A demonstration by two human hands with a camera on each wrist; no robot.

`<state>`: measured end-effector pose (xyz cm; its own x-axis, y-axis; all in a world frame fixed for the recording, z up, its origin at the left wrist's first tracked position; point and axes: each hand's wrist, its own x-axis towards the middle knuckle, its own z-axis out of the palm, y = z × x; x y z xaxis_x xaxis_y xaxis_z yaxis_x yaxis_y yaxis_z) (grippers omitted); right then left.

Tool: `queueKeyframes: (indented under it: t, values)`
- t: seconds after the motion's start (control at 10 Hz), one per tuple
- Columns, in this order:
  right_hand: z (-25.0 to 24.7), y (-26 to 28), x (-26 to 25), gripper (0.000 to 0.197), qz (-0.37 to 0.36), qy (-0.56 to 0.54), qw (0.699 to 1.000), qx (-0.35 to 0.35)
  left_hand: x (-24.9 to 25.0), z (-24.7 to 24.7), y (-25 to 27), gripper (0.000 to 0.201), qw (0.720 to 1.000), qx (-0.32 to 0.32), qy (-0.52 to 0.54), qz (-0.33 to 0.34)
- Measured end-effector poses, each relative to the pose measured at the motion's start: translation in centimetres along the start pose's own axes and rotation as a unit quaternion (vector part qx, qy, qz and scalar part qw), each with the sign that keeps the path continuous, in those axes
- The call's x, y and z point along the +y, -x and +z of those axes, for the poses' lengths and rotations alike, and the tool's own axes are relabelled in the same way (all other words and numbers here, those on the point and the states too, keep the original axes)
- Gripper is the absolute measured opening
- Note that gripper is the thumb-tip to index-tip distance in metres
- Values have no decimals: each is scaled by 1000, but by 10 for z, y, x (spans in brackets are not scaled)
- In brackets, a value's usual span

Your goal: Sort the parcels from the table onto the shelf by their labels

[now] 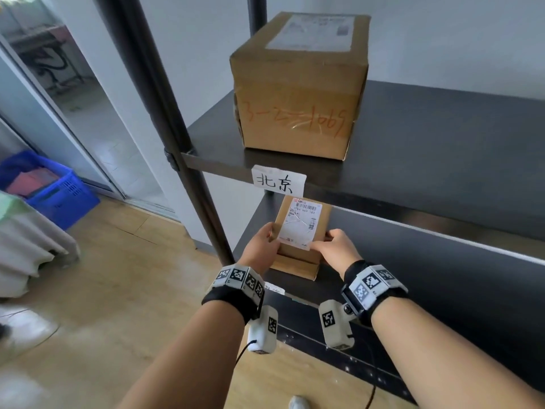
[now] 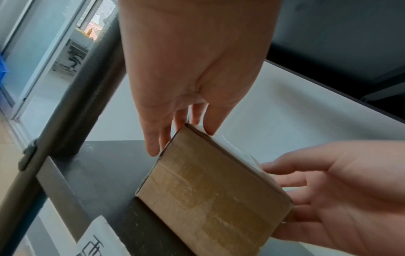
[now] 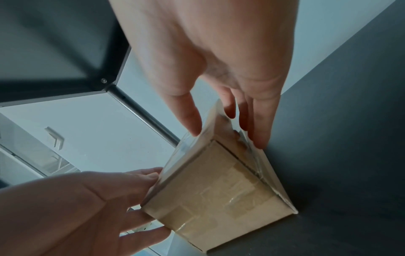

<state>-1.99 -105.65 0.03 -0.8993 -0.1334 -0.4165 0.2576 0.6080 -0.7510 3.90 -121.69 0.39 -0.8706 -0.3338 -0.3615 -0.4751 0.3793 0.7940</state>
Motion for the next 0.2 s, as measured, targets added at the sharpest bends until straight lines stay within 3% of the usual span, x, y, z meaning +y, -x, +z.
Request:
queueKeyframes:
  t: [0.2]
  values:
    - [-6, 32, -12, 58, -20, 12, 998, 57, -6, -10, 13, 63, 999, 22, -41, 19]
